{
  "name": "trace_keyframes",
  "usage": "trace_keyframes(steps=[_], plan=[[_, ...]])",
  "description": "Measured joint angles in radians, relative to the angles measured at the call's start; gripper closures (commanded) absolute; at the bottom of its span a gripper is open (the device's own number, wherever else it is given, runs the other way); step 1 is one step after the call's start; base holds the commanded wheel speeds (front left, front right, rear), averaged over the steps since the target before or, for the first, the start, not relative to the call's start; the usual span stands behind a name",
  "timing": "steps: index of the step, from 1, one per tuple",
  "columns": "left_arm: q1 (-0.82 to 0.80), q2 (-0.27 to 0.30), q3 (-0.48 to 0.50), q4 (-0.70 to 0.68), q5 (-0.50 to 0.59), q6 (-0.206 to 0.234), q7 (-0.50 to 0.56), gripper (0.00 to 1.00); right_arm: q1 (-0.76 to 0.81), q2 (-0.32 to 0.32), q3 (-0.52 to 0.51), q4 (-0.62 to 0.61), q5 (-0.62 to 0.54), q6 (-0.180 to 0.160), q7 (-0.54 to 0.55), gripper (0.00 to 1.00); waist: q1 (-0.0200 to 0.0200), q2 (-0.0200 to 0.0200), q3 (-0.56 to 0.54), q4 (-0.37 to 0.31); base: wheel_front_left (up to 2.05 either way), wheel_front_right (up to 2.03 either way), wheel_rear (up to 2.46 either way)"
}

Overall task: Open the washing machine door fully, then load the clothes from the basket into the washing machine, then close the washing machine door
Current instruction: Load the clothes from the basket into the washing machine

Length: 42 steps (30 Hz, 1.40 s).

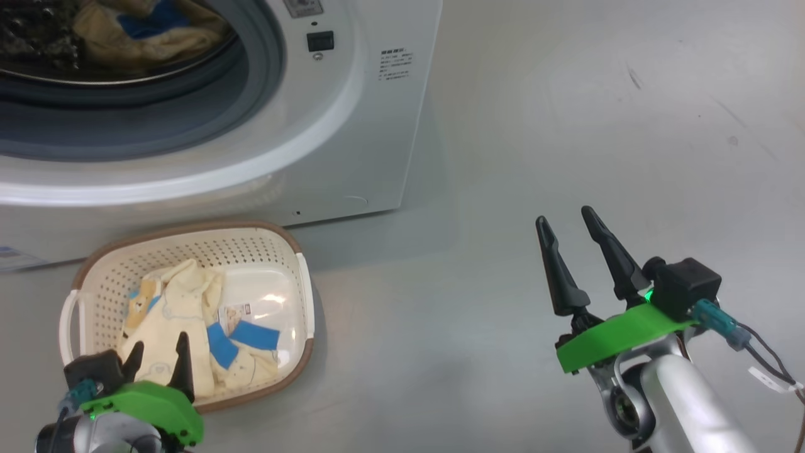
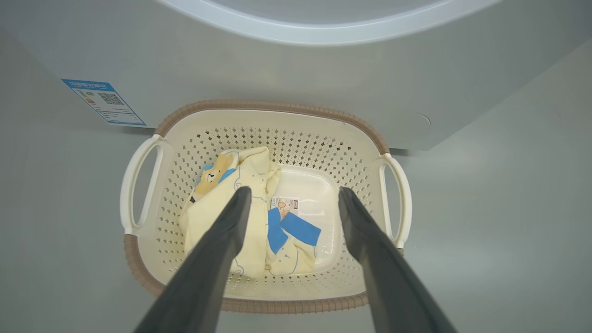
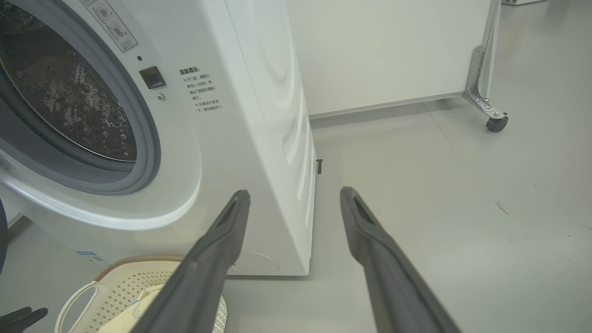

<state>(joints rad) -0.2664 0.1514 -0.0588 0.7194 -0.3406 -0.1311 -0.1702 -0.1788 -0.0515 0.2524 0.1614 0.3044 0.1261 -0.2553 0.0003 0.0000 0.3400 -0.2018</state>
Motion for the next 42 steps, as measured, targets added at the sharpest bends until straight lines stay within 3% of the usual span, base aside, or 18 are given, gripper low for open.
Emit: trace_keyframes(steps=[13,25,42], plan=[[-0.192,0.06,-0.057,0.219,-0.097,0.0,0.109,0.0,-0.082,0.0,0.033,-0.01,0.013,0.0,0.0,0.0,-0.0001,0.0,0.143,-0.025,0.0,0.0,0.0],[-0.329,0.109,-0.112,0.323,-0.163,0.0,0.108,0.0,-0.137,0.0,0.045,-0.023,0.012,0.0,0.0,0.0,-0.0001,0.0,0.25,-0.04,0.0,0.0,0.0],[-0.509,0.161,-0.171,0.461,-0.171,0.001,0.081,0.0,-0.211,0.0,0.071,-0.042,0.031,0.0,0.0,0.0,-0.0002,0.0,0.411,-0.06,0.0,0.0,0.0]])
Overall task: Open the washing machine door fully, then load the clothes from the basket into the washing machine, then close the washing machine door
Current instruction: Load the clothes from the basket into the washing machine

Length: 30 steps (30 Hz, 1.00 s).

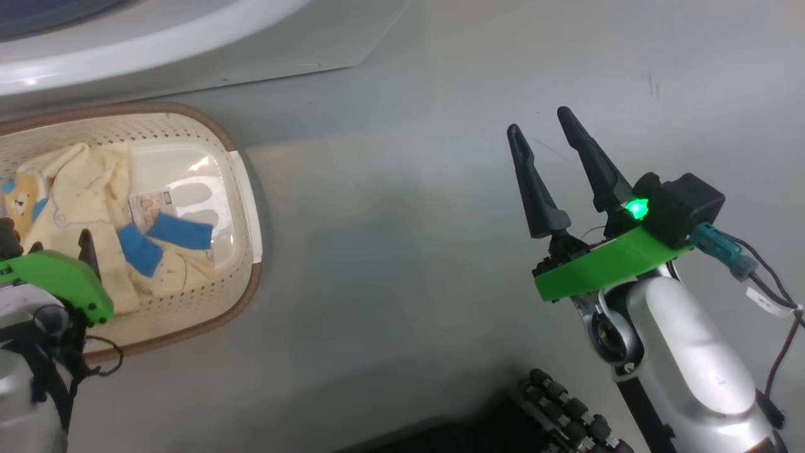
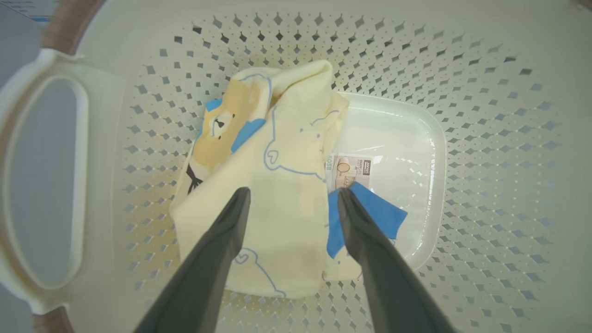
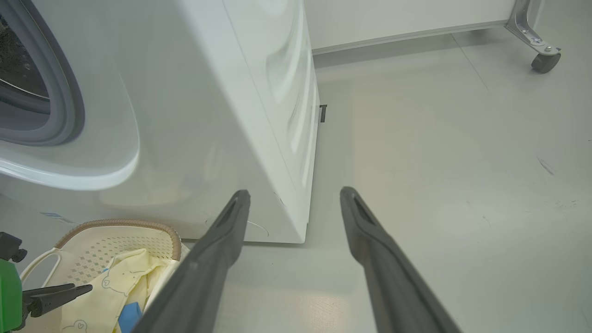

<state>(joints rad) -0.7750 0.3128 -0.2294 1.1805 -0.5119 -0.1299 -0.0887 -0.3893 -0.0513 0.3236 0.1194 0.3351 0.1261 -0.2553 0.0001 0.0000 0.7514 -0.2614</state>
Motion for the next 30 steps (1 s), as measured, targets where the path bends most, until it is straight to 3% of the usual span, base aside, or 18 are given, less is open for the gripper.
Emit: trace_keyframes(steps=[9,30], plan=[[-0.064,0.033,-0.014,0.05,0.012,0.035,-0.017,0.0,-0.012,0.0,0.008,-0.013,0.018,0.0,0.0,0.0,0.0,0.0001,0.058,-0.022,0.0,0.0,0.0],[-0.082,0.107,-0.052,0.058,0.012,0.015,-0.061,0.0,-0.034,0.0,0.034,-0.035,0.058,0.0,0.0,0.0,0.0,0.0001,0.145,-0.059,0.0,0.0,0.0]])
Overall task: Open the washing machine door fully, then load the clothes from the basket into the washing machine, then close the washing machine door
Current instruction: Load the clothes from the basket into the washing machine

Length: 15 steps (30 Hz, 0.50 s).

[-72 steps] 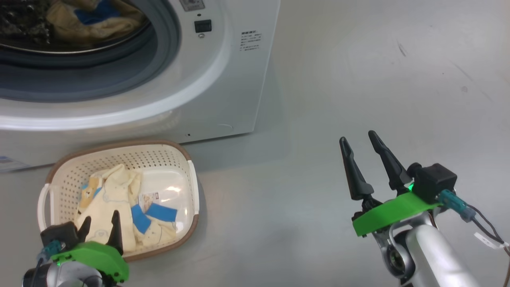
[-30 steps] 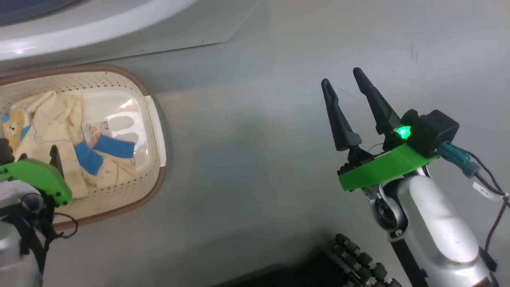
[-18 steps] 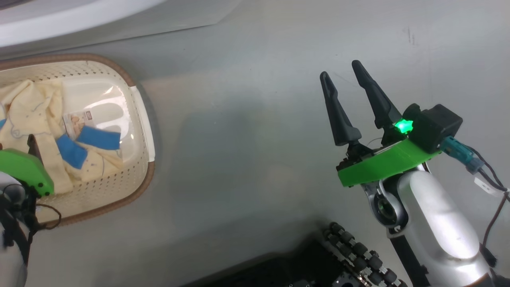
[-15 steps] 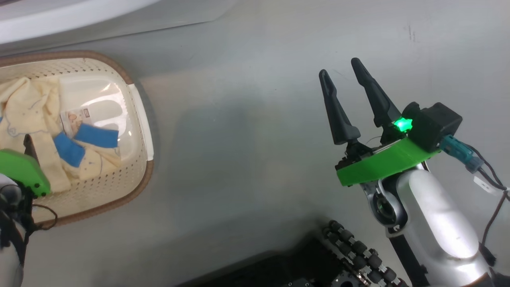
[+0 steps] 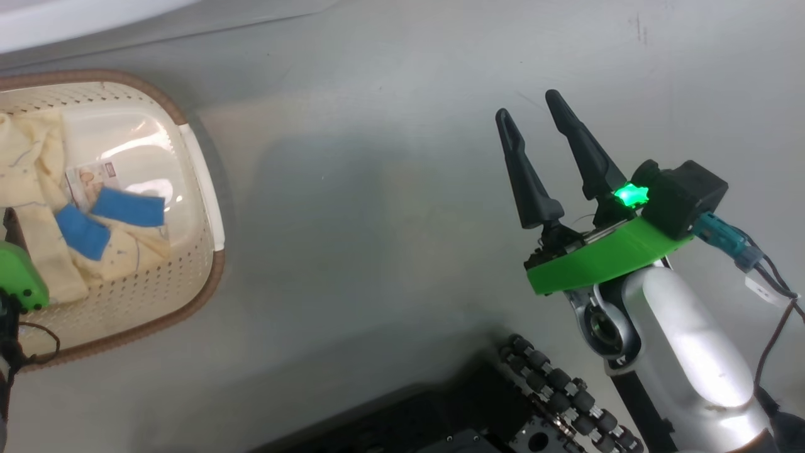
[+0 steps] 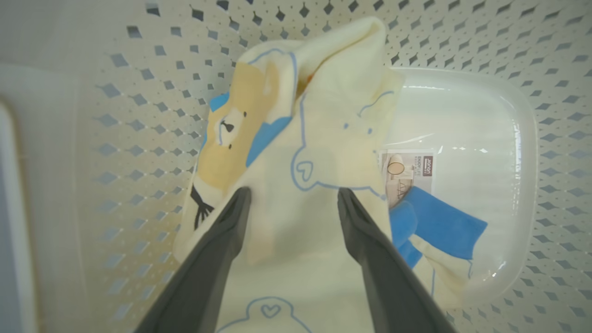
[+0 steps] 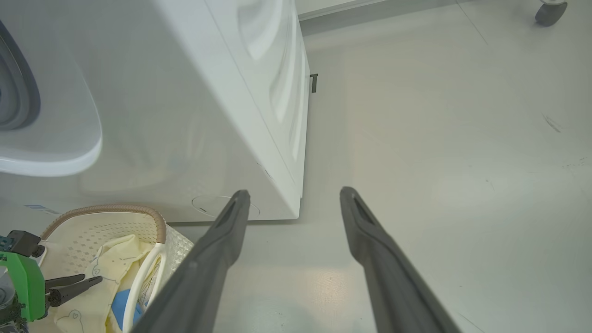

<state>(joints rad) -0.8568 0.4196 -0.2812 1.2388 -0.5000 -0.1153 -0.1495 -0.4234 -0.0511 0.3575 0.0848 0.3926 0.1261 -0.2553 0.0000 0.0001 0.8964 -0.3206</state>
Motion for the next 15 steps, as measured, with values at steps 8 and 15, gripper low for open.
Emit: trace_keyframes(steps=[8,15], plan=[[-0.015,0.02,-0.012,-0.001,0.0,0.002,0.0,0.0,-0.004,0.0,0.001,-0.006,0.009,0.0,0.0,0.0,0.0,0.0,0.033,-0.011,0.0,0.0,0.0],[-0.016,0.031,-0.016,-0.006,0.0,0.011,-0.002,0.0,-0.006,0.0,0.005,-0.012,0.012,0.0,0.0,0.0,0.0,0.0,0.043,-0.02,0.0,0.0,0.0]])
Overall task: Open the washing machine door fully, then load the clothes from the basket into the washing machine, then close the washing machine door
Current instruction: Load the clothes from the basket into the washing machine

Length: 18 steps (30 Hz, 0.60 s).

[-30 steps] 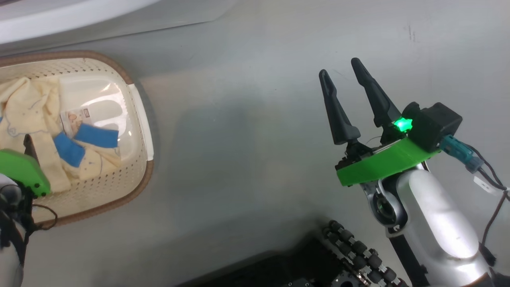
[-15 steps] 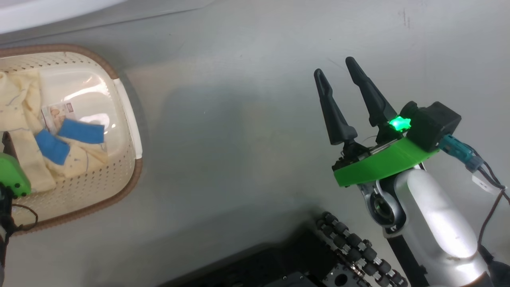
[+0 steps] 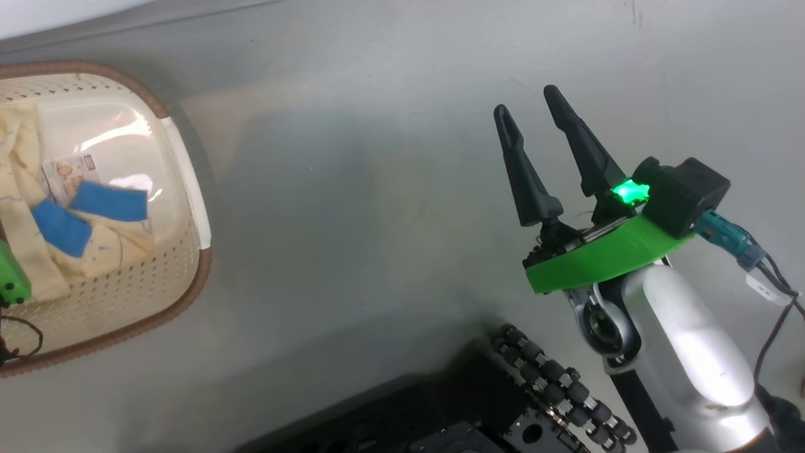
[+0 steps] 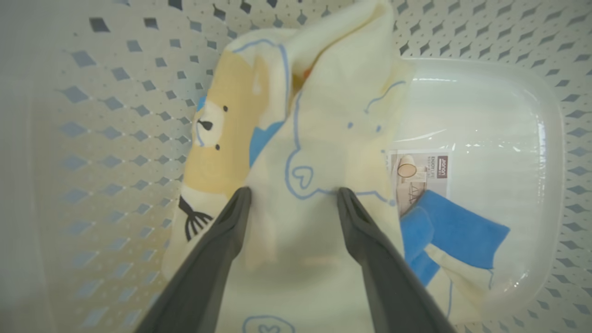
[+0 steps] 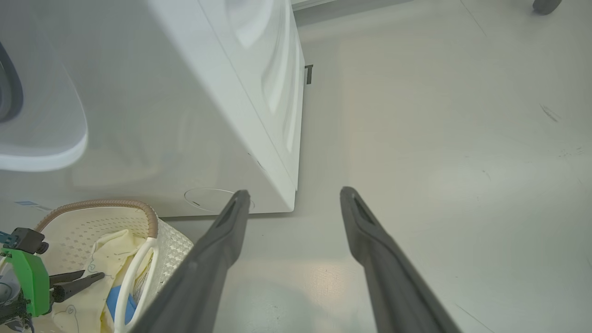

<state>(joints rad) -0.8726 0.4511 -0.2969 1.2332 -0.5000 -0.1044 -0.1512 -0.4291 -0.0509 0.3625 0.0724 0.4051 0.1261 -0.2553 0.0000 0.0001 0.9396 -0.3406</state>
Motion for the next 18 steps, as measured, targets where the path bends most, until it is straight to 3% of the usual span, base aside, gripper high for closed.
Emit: trace_keyframes(steps=[18], plan=[[0.007,0.041,-0.013,-0.093,-0.002,0.03,0.004,0.0,0.0,0.001,-0.001,-0.013,0.004,0.0,0.0,0.0,0.0001,-0.0001,0.06,-0.016,0.0,0.0,0.0]])
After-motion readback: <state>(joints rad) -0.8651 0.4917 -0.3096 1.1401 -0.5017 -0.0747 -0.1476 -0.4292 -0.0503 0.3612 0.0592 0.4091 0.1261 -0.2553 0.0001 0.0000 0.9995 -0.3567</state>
